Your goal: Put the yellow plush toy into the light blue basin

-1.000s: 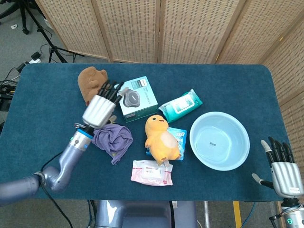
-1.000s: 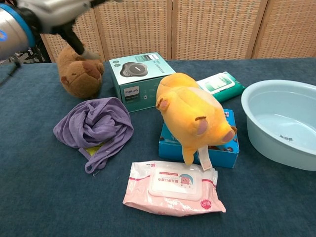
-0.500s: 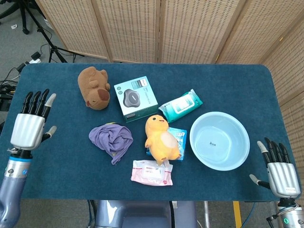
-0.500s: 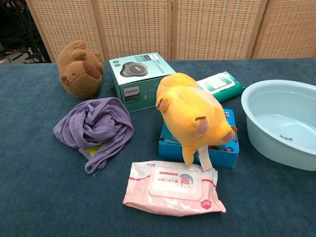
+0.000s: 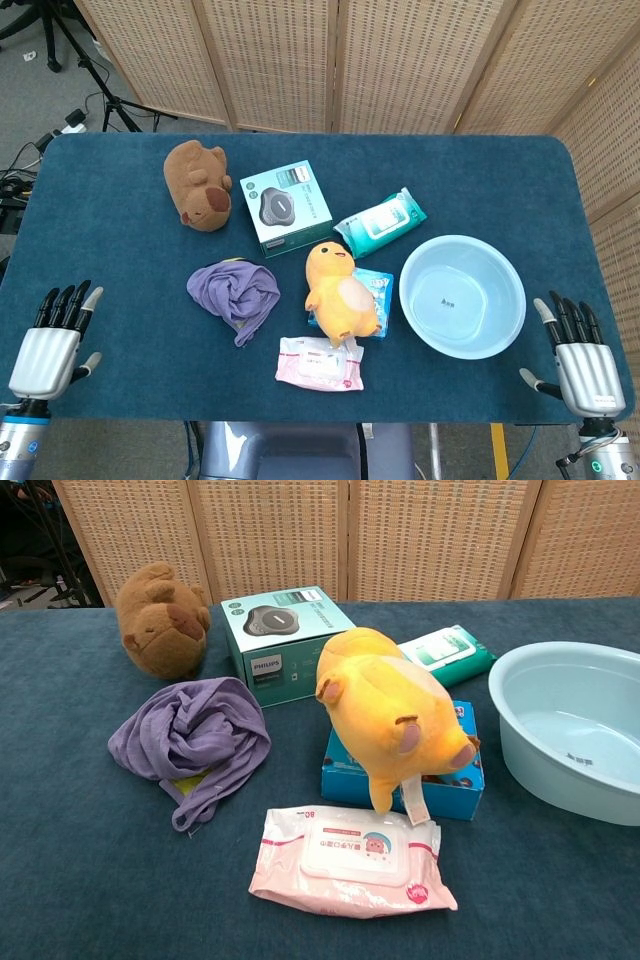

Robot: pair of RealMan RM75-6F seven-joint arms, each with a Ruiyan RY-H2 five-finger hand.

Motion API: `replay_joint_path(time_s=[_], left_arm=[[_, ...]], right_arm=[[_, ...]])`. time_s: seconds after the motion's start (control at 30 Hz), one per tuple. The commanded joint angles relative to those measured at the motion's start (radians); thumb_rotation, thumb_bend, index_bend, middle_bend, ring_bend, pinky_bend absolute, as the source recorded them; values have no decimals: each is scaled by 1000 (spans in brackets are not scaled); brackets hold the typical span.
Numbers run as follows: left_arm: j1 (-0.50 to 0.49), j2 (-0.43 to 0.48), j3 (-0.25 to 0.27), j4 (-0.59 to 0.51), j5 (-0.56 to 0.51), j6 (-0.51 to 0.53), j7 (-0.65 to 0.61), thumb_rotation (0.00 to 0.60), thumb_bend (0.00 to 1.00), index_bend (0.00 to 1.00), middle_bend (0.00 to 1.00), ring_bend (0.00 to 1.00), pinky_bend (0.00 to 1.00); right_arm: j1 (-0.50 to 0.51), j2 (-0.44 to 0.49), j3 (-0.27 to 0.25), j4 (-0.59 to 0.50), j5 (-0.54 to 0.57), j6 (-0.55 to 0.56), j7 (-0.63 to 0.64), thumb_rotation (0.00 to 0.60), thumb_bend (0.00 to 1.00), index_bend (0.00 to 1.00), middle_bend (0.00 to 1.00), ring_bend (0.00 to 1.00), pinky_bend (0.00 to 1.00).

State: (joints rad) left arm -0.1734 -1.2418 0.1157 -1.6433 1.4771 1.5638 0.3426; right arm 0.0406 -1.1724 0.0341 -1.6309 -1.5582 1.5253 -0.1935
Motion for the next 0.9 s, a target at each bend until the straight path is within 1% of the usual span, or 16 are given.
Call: replay_joint_path(time_s=[0.03,0.23,0.33,0.4,0.43,0.53,0.6,0.63,0.67,0.77,0.83,0.87,0.9], left_arm=[[7,2,-6,4,6,-5,-14,600,193,0,0,0,0],[13,3,-22,14,6,-19,-27,600,195,0,0,0,0],[13,1,-29,22,1,-38,-31,600,194,0,0,0,0],[12,-2,-33,25,0,-49,-32,600,195,0,0,0,0],[10,-5,-36,29,-2,-59,-32,600,195,0,0,0,0],[9,-12,-44,36,-7,-73,-34,600,195,0,0,0,0],[10,-14,-48,39,-11,-80,-36,600,195,0,0,0,0],[9,-15,-53,43,-19,-87,-43,600,195,0,0,0,0],[8,-15,-57,46,-22,-92,-47,600,195,0,0,0,0],[7,-17,-66,56,-31,-104,-58,600,195,0,0,0,0],[5,-18,-72,62,-40,-117,-69,600,195,0,0,0,0],[4,-19,-76,67,-45,-126,-74,600,195,0,0,0,0],[3,-19,-77,69,-48,-130,-77,600,195,0,0,0,0]], right_arm=[[1,0,0,0,0,-2,-1,600,28,0,0,0,0],[13,-6,3,3,-7,-12,-9,600,28,0,0,0,0],[38,6,15,-15,-23,-29,-28,600,26,0,0,0,0],[62,29,29,-51,-29,-50,-61,600,20,0,0,0,0],[105,55,55,-114,-43,-83,-79,600,13,0,0,0,0],[177,139,102,-280,37,-205,-122,600,2,0,0,0,0],[217,177,129,-350,86,-265,-157,600,2,0,0,0,0],[260,202,161,-397,128,-314,-199,600,2,0,0,0,0],[287,222,182,-431,177,-348,-234,600,2,0,0,0,0],[358,253,231,-502,304,-411,-322,600,2,0,0,0,0],[414,263,262,-544,409,-450,-374,600,2,0,0,0,0],[453,264,281,-564,485,-473,-399,600,2,0,0,0,0],[474,264,289,-574,523,-484,-411,600,2,0,0,0,0]])
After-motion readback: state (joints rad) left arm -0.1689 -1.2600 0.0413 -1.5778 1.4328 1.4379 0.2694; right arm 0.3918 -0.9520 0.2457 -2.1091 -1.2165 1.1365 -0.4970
